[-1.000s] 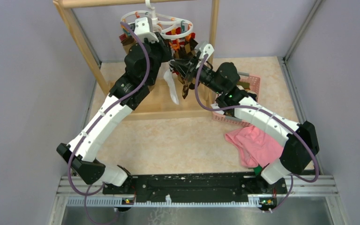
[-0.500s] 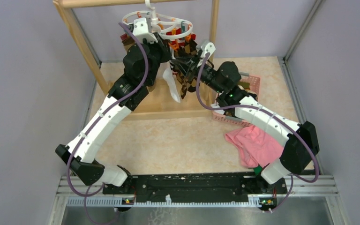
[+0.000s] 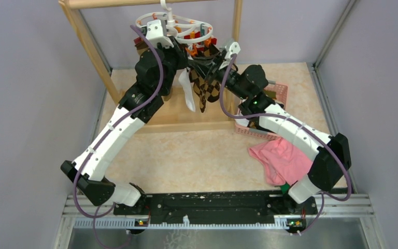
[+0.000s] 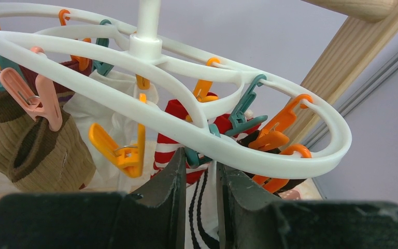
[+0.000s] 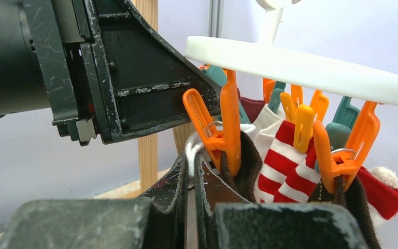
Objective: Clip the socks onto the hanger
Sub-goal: Clamp the sock onto the hanger.
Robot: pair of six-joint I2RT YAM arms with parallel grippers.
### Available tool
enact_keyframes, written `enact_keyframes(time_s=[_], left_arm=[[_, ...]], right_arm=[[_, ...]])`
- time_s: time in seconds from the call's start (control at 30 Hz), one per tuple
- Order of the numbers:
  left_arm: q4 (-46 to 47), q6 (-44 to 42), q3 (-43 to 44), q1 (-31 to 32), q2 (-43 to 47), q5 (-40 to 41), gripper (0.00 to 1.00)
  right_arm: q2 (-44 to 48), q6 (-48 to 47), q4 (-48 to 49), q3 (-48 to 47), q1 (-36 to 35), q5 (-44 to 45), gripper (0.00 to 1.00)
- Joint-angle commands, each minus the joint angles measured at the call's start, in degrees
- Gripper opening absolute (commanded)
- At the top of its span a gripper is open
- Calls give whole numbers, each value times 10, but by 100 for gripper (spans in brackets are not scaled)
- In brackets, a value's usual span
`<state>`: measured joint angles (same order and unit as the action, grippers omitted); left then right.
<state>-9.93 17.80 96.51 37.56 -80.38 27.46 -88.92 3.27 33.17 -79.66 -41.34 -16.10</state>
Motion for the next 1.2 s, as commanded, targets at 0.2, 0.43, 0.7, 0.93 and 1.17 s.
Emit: enact_keyframes(time_s=[0.2, 0.43, 0.7, 0.93, 1.17], left_arm=[[25, -10, -6, -2, 22, -3, 19], [27, -10, -5, -2, 22, -5, 19], [26, -13, -3, -3, 25, -4, 19], [26, -12, -4, -3, 25, -6, 19], [25, -9, -6, -2, 24, -10, 19]], right_arm=[[-7, 0, 15, -32, 6, 17, 0], [-14, -7, -2, -49, 6, 7, 0], [-1, -50, -21, -3, 6, -17, 0], [-7, -59, -37, -8, 7, -26, 0], [-16, -63, -39, -28, 7, -37, 0]])
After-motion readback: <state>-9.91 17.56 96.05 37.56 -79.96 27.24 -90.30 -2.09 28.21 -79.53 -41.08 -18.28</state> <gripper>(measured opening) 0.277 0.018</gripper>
